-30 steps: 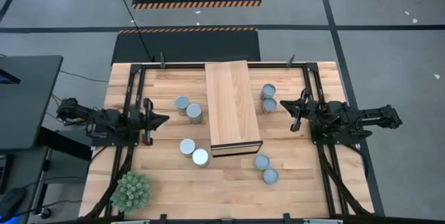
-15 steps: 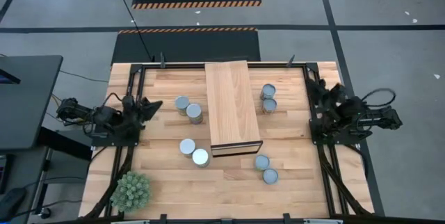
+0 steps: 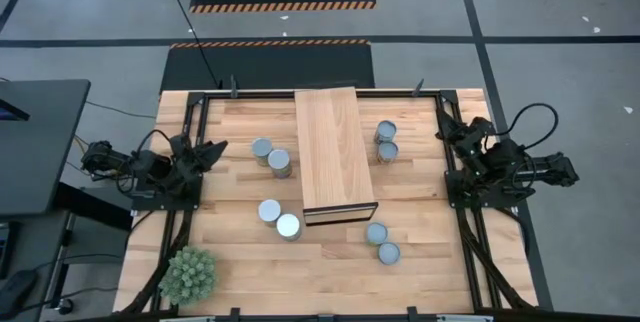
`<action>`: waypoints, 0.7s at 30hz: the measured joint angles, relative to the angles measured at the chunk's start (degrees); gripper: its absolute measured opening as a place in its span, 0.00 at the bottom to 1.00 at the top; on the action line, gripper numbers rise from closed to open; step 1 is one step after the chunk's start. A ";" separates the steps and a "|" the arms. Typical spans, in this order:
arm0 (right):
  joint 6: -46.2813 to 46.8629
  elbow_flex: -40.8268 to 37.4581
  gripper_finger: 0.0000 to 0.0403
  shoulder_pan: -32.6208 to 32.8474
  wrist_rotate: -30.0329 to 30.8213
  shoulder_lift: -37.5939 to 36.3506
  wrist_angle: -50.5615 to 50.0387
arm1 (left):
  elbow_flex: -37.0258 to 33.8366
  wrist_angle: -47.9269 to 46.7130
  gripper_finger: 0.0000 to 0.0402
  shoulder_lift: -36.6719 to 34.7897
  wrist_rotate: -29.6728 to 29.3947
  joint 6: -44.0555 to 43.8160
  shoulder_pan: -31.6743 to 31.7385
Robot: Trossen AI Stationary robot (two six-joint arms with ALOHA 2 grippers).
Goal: Pick and place cans onto a shelf
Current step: Put the canned mixed vegetables on the shelf
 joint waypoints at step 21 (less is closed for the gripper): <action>5.51 15.96 0.01 -1.74 4.89 12.11 -31.17 | 0.00 -1.89 0.30 0.02 -6.45 -1.14 0.02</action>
